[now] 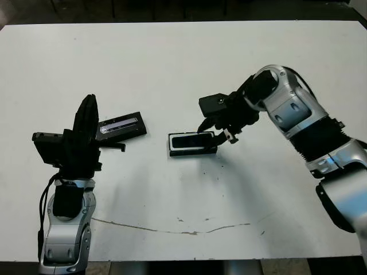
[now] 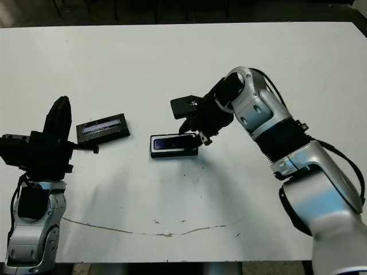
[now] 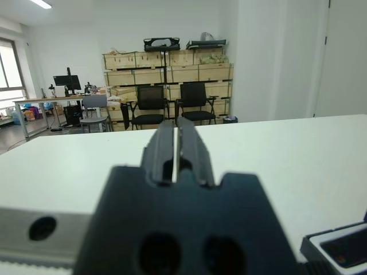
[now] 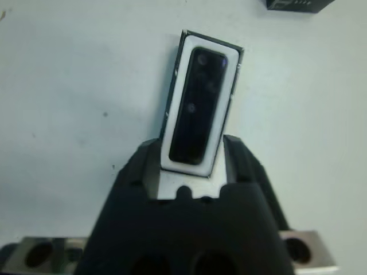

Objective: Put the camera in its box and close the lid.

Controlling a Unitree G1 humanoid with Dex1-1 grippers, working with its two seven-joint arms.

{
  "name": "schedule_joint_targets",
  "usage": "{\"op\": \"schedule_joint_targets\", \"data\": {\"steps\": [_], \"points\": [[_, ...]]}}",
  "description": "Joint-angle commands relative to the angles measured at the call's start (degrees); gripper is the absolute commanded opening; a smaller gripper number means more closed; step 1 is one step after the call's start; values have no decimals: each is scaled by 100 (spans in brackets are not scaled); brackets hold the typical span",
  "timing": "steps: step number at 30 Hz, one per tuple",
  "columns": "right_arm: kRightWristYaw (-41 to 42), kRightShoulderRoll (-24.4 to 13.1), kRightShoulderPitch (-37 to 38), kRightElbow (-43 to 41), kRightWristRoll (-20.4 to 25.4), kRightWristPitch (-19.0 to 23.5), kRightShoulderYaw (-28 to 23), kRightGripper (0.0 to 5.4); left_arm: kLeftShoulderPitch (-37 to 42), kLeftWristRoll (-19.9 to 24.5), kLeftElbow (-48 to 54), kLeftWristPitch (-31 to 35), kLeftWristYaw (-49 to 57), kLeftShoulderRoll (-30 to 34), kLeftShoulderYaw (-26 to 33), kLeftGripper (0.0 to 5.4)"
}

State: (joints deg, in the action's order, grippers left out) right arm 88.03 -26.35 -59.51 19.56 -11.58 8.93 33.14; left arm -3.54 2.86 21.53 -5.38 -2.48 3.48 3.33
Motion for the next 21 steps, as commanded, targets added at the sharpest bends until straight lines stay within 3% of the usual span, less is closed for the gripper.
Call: {"op": "schedule_joint_targets", "data": {"steps": [1, 4, 9, 13, 15, 17, 19, 21], "points": [[199, -210, -168, -243, 63, 74, -124, 272, -94, -36, 35, 156, 26, 23, 24, 0], [287, -306, -242, -291, 211, 90, -282, 324, -75, -9, 1, 125, -14, 39, 24, 0], [387, -434, -323, -403, 503, 677, -566, 411, -50, -28, -4, 136, -15, 43, 15, 0], [98, -505, -205, -512, 689, 552, -874, 480, -42, -38, -29, 87, -31, 57, 16, 0], [-383, -481, 5, -671, 838, 589, -1234, 516, -49, -45, -25, 82, -30, 62, 23, 0], [-1250, -359, 492, -1129, 1047, 1051, -1827, 539, -64, -40, -19, 66, -41, 88, 57, 0], [-2109, -222, 1057, -1652, 1234, 1452, -2378, 534, -73, -18, -36, 28, -63, 129, 115, 0], [-2791, -90, 1610, -2056, 1405, 1468, -2803, 510, -83, 5, -52, -3, -92, 184, 192, 0]]}}
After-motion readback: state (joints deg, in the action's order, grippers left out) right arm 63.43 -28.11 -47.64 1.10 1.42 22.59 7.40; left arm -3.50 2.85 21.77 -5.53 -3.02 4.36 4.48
